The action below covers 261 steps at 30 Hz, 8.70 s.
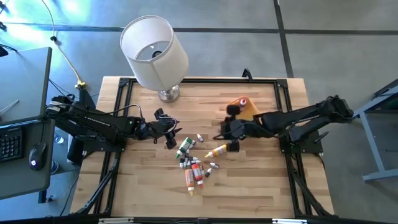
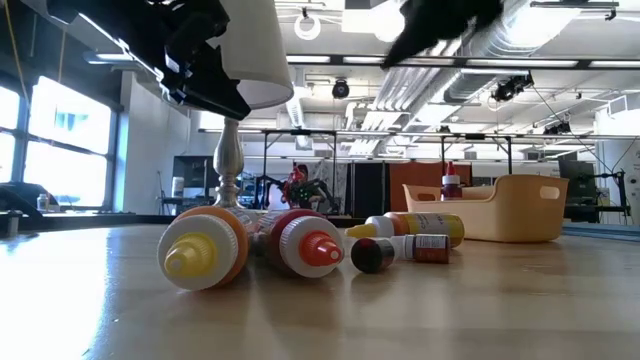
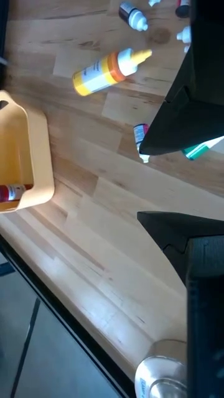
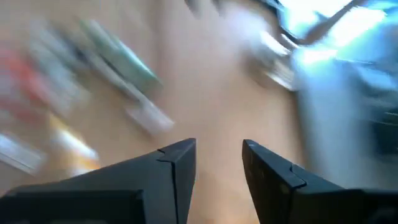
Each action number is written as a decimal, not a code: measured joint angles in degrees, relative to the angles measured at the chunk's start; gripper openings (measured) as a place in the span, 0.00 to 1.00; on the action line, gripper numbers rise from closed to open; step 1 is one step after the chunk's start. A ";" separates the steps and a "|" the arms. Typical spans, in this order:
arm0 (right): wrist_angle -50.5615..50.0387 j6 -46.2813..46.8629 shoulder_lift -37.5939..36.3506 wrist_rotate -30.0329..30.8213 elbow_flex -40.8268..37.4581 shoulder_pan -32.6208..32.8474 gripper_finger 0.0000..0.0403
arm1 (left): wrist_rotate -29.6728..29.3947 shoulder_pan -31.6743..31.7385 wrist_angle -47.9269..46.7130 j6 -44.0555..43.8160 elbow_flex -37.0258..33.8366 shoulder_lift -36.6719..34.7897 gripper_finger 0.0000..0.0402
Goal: Pick & Place food coloring
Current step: Put the large yellow food coloring bottle into the yellow bin, then put the large green food coloring bottle into the yellow bin
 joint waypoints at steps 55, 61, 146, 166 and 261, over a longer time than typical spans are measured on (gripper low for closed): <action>8.89 2.90 28.79 -24.29 -2.51 -1.16 0.31 | 0.03 0.02 1.59 -2.58 0.00 0.00 0.39; 5.02 2.89 28.81 -24.82 -2.44 -1.09 0.31 | 0.04 0.02 1.59 -2.58 0.00 0.00 0.39; 15.09 17.80 -12.44 28.40 -25.62 1.34 0.31 | 1.05 0.02 2.04 1.53 0.00 0.00 0.39; 67.40 10.24 -20.60 23.80 -59.25 -14.13 0.32 | -0.61 0.04 5.46 1.97 0.00 -0.02 0.39; 3.42 -18.55 47.15 -29.33 37.30 -4.27 0.42 | 3.36 0.00 -29.58 -9.72 -0.02 -14.75 0.39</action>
